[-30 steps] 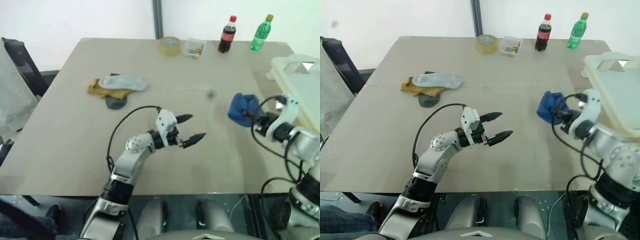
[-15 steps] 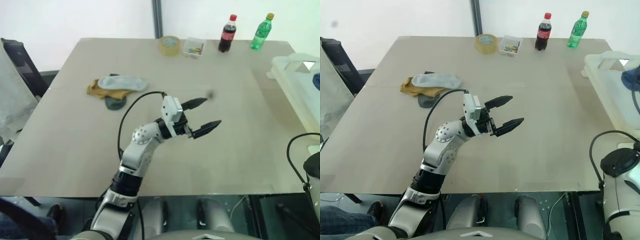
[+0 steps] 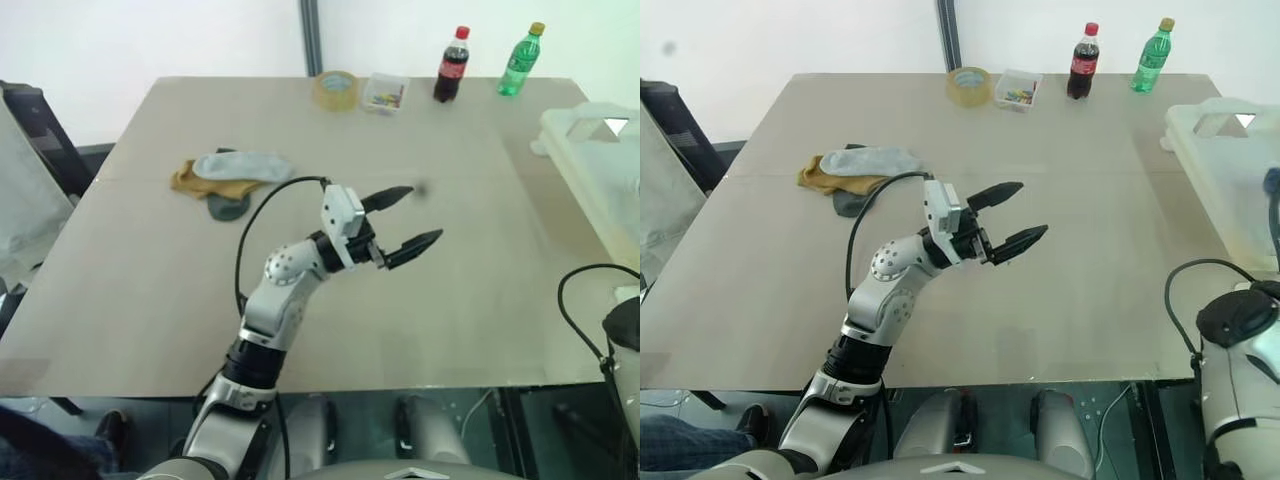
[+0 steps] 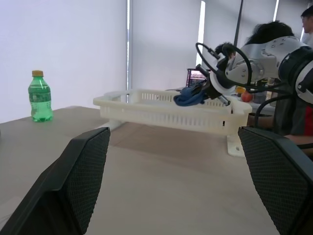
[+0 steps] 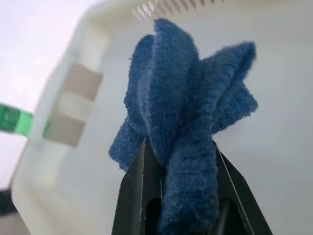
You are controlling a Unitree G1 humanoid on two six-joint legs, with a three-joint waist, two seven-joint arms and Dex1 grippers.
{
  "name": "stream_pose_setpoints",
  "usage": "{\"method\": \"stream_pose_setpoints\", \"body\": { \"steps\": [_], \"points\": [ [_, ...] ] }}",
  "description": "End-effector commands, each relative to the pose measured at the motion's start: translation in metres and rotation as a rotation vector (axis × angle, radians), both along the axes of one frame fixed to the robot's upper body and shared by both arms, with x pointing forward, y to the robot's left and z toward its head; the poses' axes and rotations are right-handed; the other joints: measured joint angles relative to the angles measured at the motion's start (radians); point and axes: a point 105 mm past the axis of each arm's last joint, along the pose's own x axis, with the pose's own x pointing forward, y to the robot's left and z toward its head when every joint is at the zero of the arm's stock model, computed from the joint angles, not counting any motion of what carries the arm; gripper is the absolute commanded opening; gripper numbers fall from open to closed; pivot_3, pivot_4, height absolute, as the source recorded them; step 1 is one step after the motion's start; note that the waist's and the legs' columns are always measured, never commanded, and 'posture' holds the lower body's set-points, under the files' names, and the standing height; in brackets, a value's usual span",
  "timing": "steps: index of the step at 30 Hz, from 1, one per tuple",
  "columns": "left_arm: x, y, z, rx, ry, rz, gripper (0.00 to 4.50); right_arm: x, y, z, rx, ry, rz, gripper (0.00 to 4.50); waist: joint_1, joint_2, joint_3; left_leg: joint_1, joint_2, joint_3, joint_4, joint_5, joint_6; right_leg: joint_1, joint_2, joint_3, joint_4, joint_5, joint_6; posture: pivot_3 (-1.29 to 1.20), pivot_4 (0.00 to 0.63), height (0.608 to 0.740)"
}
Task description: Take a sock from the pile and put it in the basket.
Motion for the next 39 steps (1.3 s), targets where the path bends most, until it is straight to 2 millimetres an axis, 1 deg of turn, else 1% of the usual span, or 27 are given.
{"method": "stream_pose_setpoints", "body": {
  "steps": [1, 5, 6, 7, 13, 16, 19, 21, 23, 25, 27, 31, 32, 33, 35, 37, 39],
  "points": [
    [-0.001, 0.003, 0.005, -0.013, -0.029, 0.004, 4.50, -0.011, 0.005, 0.033, 0.046, -0.142, -0.046, 0.51, -0.001, 0.000, 0.000, 0.000, 0.000, 0.000, 0.000, 0.000, 0.000, 0.000, 0.000, 0.000, 0.000, 0.000, 0.000, 0.00, 0.150, 0.740],
    [0.000, 0.002, 0.004, -0.005, -0.029, -0.005, 4.50, -0.011, 0.009, 0.015, 0.087, -0.135, -0.029, 0.51, 0.007, 0.000, 0.000, 0.000, 0.000, -0.001, 0.000, 0.000, 0.000, 0.000, 0.001, -0.001, 0.000, 0.000, 0.000, 0.00, 0.150, 0.740],
    [0.000, 0.001, 0.004, -0.004, -0.029, -0.006, 4.50, -0.011, 0.010, 0.013, 0.094, -0.142, -0.022, 1.08, 0.009, 0.000, 0.000, 0.000, 0.000, -0.001, 0.000, 0.000, 0.000, 0.000, 0.000, -0.001, 0.000, 0.000, 0.000, 0.00, 0.150, 0.740],
    [0.001, 0.001, 0.005, -0.003, -0.031, -0.006, 4.50, -0.010, 0.010, 0.010, 0.099, -0.143, -0.020, 1.43, 0.009, 0.001, 0.000, 0.000, 0.000, 0.000, 0.000, 0.000, 0.000, 0.000, 0.000, -0.001, 0.000, 0.000, 0.000, 0.00, 0.150, 0.740],
    [0.003, 0.001, 0.005, 0.004, -0.040, -0.004, 4.50, -0.010, 0.008, -0.002, 0.113, -0.125, -0.033, 4.47, 0.003, 0.001, 0.000, 0.000, 0.000, 0.001, 0.000, 0.000, 0.000, 0.000, 0.000, 0.001, 0.000, 0.000, 0.000, 0.00, 0.150, 0.740],
    [0.003, 0.002, 0.005, 0.012, -0.045, -0.001, 4.50, -0.010, 0.009, -0.006, 0.131, -0.107, -0.051, 4.47, 0.002, 0.001, 0.000, 0.001, 0.000, 0.001, 0.000, 0.000, 0.000, 0.000, 0.001, 0.001, 0.000, 0.000, 0.000, 0.00, 0.150, 0.740],
    [0.003, 0.004, 0.005, 0.016, -0.049, 0.008, 4.50, -0.011, 0.014, -0.005, 0.145, -0.098, -0.045, 4.47, 0.001, 0.001, 0.000, 0.001, 0.000, 0.001, 0.000, 0.000, 0.000, 0.000, 0.001, 0.001, 0.000, 0.000, 0.000, 0.00, 0.150, 0.740],
    [0.003, 0.006, 0.004, 0.025, -0.056, 0.019, 4.50, -0.017, 0.019, -0.001, 0.131, -0.075, -0.035, 4.47, 0.001, 0.001, 0.000, 0.001, 0.000, 0.001, 0.000, 0.000, 0.000, 0.000, 0.001, 0.002, 0.000, 0.000, 0.000, 0.00, 0.150, 0.740],
    [0.004, 0.011, 0.005, 0.031, -0.060, 0.035, 4.50, -0.027, 0.028, 0.010, 0.070, -0.070, -0.006, 4.47, 0.001, 0.002, 0.000, 0.001, 0.000, 0.001, 0.000, 0.000, 0.000, 0.000, 0.001, 0.002, 0.001, 0.000, 0.000, 0.00, 0.150, 0.740],
    [0.004, 0.015, 0.004, 0.040, -0.062, 0.046, 4.50, -0.034, 0.041, 0.020, 0.012, -0.072, 0.051, 4.47, 0.002, 0.002, -0.001, 0.000, 0.001, 0.000, 0.000, 0.000, 0.000, 0.000, 0.001, 0.000, 0.001, 0.000, 0.000, 0.00, 0.150, 0.740],
    [0.005, 0.018, 0.003, 0.048, -0.062, 0.052, 4.50, -0.036, 0.059, 0.030, -0.071, -0.085, 0.160, 4.47, 0.003, 0.002, -0.001, 0.000, 0.002, 0.000, 0.000, 0.000, 0.000, 0.000, 0.001, 0.000, 0.001, 0.000, 0.000, 0.00, 0.150, 0.740],
    [0.006, 0.022, 0.002, 0.063, -0.065, 0.061, 4.50, -0.034, 0.106, 0.045, -0.182, -0.154, 0.419, 4.47, 0.001, 0.002, -0.001, 0.000, 0.002, 0.001, 0.001, 0.000, 0.000, 0.000, 0.000, 0.001, 0.001, 0.000, 0.000, 0.00, 0.150, 0.740],
    [0.006, 0.022, 0.001, 0.064, -0.062, 0.063, 4.50, -0.033, 0.125, 0.046, -0.211, -0.178, 0.524, 4.47, 0.000, 0.002, -0.001, 0.000, 0.002, 0.001, 0.001, 0.000, 0.000, 0.000, 0.000, 0.001, 0.001, 0.000, 0.000, 0.00, 0.150, 0.740],
    [0.006, 0.022, 0.001, 0.065, -0.060, 0.065, 4.50, -0.034, 0.142, 0.044, -0.237, -0.193, 0.621, 4.47, 0.000, 0.002, -0.001, 0.001, 0.002, 0.001, 0.001, 0.000, 0.000, 0.000, 0.000, 0.001, 0.001, 0.000, 0.000, 0.00, 0.150, 0.740],
    [0.006, 0.024, 0.000, 0.068, -0.054, 0.069, 4.50, -0.039, 0.167, 0.034, -0.318, -0.163, 0.778, 4.47, 0.000, 0.002, 0.000, 0.001, 0.002, 0.000, 0.001, 0.000, 0.000, 0.000, 0.000, 0.001, 0.001, 0.000, 0.000, 0.00, 0.150, 0.740],
    [0.006, 0.029, -0.005, 0.086, -0.039, 0.082, 4.50, -0.049, 0.194, 0.002, -0.511, -0.017, 0.968, 4.47, 0.004, 0.002, 0.000, 0.000, 0.002, 0.000, 0.000, 0.000, 0.000, 0.000, 0.000, 0.001, 0.001, 0.000, 0.000, 0.00, 0.150, 0.740],
    [0.005, 0.036, -0.012, 0.111, -0.023, 0.100, 4.50, -0.064, 0.210, -0.031, -0.636, 0.088, 1.126, 4.47, 0.006, 0.002, -0.001, 0.000, 0.002, -0.001, 0.000, 0.000, 0.001, 0.000, 0.000, 0.000, 0.000, 0.000, 0.000, 0.00, 0.150, 0.740]
  ]
}}
